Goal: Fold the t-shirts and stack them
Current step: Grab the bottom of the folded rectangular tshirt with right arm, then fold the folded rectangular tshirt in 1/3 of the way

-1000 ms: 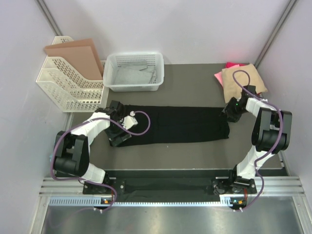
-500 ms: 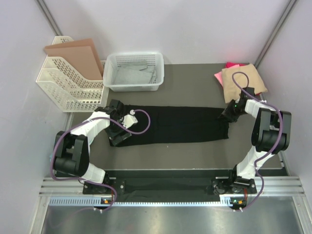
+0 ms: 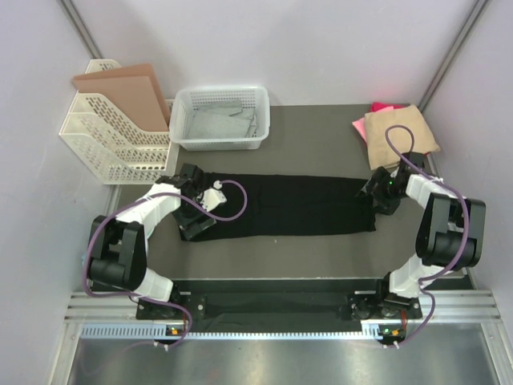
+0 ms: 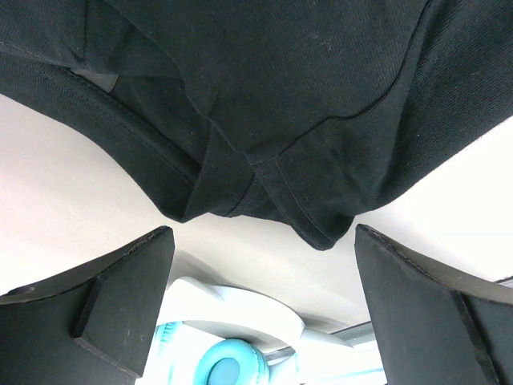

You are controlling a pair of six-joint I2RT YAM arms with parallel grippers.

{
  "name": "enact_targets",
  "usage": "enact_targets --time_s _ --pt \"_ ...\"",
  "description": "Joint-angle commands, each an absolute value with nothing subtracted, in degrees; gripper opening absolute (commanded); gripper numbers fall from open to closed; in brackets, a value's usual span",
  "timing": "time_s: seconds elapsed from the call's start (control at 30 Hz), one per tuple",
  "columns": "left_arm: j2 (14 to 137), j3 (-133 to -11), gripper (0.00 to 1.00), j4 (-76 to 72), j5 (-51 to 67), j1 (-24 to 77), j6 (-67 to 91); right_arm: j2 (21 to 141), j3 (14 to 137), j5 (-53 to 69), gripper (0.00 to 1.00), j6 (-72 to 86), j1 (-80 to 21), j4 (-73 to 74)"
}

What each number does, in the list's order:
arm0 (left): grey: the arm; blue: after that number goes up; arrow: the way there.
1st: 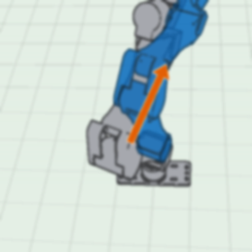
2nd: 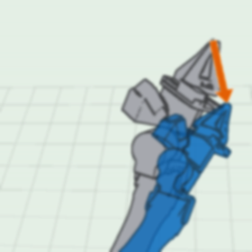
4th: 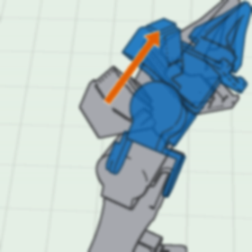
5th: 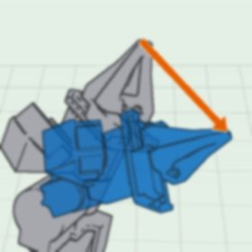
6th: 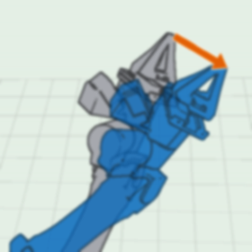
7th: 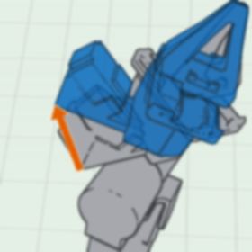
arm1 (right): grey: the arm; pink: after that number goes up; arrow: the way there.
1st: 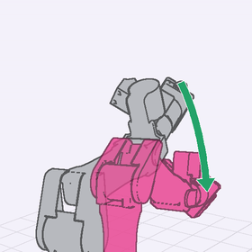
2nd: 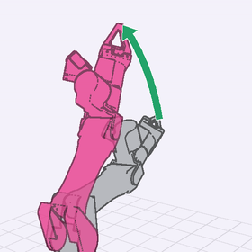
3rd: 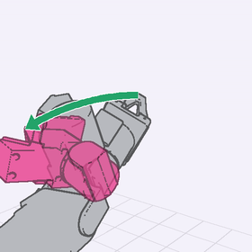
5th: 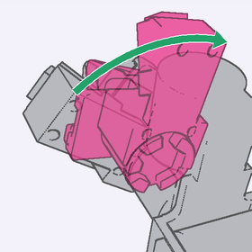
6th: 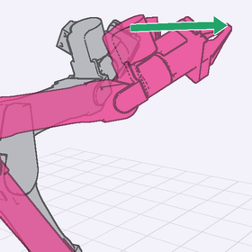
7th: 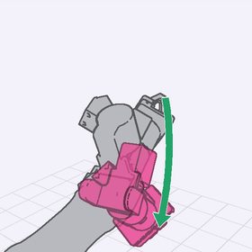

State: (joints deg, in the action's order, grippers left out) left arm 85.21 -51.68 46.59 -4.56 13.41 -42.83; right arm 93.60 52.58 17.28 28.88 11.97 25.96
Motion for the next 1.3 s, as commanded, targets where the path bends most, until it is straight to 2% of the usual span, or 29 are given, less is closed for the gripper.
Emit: enact_targets --time_s 0.0,0.1,0.2,0.23,0.27,0.3,0.33,0.4,0.43,0.53,0.7,0.97,1.13,1.27 --pt "83.85 -52.29 0.99 46.05 -3.78 13.1 -43.33 95.89 47.37 12.83 0.74 26.37 12.66 29.89" --pt "83.41 -51.95 0.99 45.79 -3.87 13.1 -43.59 96.94 47.2 12.83 0.73 26.37 12.66 29.36" --pt "82.79 -51.51 0.99 45.62 -3.96 13.1 -43.86 97.9 47.72 12.57 0.65 26.1 12.83 29.44" --pt "82.79 -51.42 0.99 45.53 -3.87 13.1 -43.86 98.08 47.64 12.92 0.6 26.19 12.83 29.1" --pt "82.71 -51.24 0.99 45.35 -3.87 13.1 -43.77 98.09 47.29 13.35 0.48 26.19 12.75 28.92" --pt "82.62 -50.89 0.99 45.18 -3.87 13.1 -43.86 98.26 47.29 13.36 0.43 26.37 12.83 28.92" --pt "82.62 -50.71 0.99 45.09 -4.04 13.1 -43.86 98.26 47.02 13.36 0.32 26.37 12.75 28.65" --pt "82.71 -50.45 0.99 44.65 -4.04 13.1 -43.77 98.18 46.93 12.92 0.21 26.28 12.75 28.91" --pt "82.79 -50.36 0.99 44.65 -4.04 13.1 -43.77 98.0 46.67 12.48 0.1 26.28 12.74 28.92" --pt "82.97 -50.62 0.99 44.65 -3.87 13.1 -43.51 96.95 46.58 12.04 0.0 26.46 12.74 29.35" --pt "83.41 -51.5 0.99 45.35 -2.99 13.1 -42.81 91.25 45.26 10.73 0.0 27.33 12.66 29.53" --pt "82.53 -51.59 0.99 45.7 -3.25 13.1 -42.98 83.42 52.46 3.7 0.0 28.65 8.19 37.34" --pt "82.0 -51.42 0.99 46.05 -2.9 13.1 -42.89 83.58 60.62 -3.41 0.0 30.58 1.86 43.15" --pt "80.69 -51.07 0.99 46.32 -2.99 13.1 -43.33 86.82 65.91 -4.39 0.0 32.86 -3.58 45.09"
